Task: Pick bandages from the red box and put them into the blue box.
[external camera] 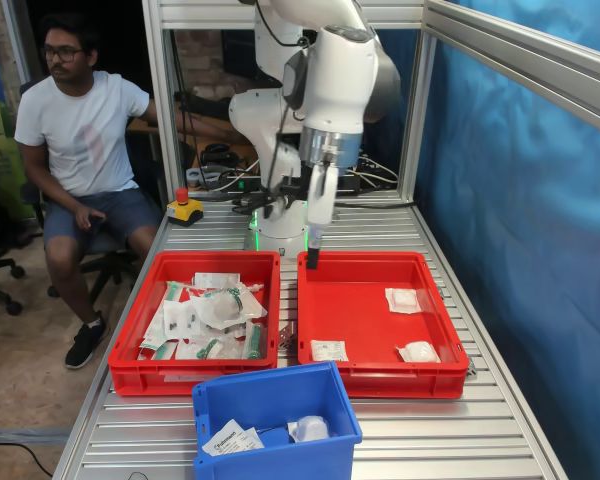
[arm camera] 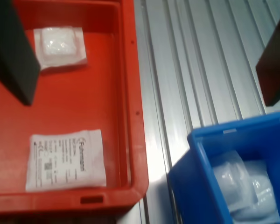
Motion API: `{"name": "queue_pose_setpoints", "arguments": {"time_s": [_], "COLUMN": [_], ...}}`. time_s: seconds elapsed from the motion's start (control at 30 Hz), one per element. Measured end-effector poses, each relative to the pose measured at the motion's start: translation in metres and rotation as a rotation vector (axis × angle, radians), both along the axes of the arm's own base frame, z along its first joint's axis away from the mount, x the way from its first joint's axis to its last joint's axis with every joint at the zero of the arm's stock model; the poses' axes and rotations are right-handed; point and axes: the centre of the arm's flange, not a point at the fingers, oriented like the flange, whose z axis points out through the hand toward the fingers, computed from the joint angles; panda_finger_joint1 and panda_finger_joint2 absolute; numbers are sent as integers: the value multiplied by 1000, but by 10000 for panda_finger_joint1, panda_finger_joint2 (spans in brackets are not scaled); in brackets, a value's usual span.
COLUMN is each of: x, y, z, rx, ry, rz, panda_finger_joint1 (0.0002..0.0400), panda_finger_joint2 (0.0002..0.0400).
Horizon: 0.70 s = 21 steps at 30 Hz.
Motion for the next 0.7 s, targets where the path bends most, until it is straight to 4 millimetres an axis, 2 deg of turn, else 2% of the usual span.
{"name": "queue_pose_setpoints", "arguments": {"time_s": [0.23,0.7], "x": [-1,-10], "y": [-28,-33], "z": [7,14], "rx": [-3,-6], "ry": [-11,-18], "rz": [-47,-54], "panda_finger_joint1": [400,400], "panda_finger_joint2": [400,400]}}
